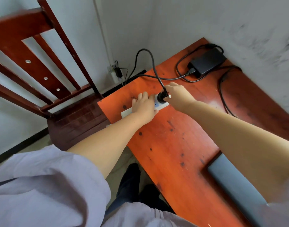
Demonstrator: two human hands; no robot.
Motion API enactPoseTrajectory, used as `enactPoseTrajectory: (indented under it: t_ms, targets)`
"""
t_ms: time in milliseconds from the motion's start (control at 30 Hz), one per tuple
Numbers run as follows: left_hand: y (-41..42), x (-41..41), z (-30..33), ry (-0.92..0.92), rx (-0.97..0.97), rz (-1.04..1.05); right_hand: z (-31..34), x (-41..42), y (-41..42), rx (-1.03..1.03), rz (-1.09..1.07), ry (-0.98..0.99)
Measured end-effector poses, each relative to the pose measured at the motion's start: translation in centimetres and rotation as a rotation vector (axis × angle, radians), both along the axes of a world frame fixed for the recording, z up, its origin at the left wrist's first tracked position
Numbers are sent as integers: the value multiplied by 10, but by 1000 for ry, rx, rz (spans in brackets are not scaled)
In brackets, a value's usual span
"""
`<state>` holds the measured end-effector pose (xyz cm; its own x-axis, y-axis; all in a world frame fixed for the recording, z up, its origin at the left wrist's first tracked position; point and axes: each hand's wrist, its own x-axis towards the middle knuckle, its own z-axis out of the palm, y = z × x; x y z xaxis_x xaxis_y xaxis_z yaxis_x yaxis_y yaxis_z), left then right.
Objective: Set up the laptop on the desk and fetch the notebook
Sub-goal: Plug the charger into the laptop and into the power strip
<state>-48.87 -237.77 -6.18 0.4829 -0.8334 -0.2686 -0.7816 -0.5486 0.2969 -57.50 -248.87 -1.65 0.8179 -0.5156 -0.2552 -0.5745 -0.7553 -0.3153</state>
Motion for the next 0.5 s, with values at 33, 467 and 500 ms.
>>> enactPoseTrajectory:
  t_ms: [33,467,500]
  targets:
    - [2,1,4,-21,-12,-16,0,-2,1,27,-11,9]
    - [-61,-94,70,36,-361,-696,17,-193,13,-2,-681,-92]
    - [-68,-114,69,32,-351,-773,15,-215,23,8,-745,-88]
